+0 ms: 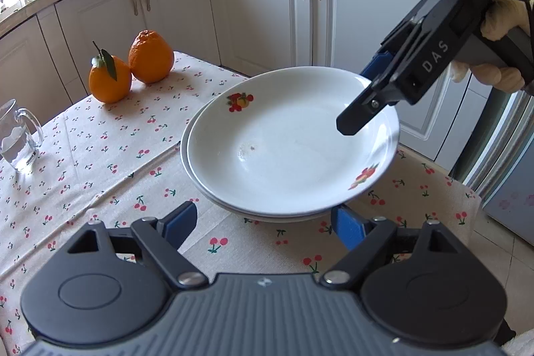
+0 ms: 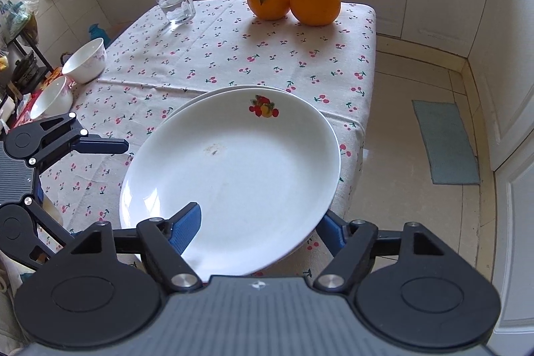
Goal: Organize plates and bowls
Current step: 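Lower the plate onto the stack and open the right gripper, then move the right gripper to a white bowl and grasp its rim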
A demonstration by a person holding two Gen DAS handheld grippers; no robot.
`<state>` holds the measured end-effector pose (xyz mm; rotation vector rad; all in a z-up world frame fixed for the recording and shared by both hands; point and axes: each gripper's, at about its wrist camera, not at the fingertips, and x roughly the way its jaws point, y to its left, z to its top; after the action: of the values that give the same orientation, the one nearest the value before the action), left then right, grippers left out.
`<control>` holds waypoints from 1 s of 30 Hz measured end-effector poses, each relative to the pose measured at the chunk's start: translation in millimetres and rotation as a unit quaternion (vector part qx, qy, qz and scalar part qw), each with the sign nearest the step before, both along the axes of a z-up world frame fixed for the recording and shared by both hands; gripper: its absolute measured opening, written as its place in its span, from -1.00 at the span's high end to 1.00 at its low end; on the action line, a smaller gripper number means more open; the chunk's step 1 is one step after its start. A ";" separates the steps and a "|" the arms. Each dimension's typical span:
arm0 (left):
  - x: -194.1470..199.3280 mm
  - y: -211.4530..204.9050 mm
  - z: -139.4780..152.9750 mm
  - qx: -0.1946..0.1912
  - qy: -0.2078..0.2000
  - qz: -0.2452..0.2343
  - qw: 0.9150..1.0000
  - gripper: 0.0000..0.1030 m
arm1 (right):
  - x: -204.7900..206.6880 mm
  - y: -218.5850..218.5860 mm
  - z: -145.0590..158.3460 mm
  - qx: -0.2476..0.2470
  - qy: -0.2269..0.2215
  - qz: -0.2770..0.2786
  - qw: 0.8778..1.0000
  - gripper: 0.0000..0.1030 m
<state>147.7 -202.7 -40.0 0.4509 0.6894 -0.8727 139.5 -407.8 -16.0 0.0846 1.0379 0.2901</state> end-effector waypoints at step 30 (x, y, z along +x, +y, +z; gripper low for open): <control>-39.2 70.6 33.7 -0.058 -0.027 0.006 0.998 -0.82 | -59.8 92.0 38.4 -0.076 -0.130 -0.056 0.987 -1.00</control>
<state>108.5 -132.1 -6.3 0.3647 0.5872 -0.8809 79.7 -315.8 22.4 -0.0324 0.7901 0.1151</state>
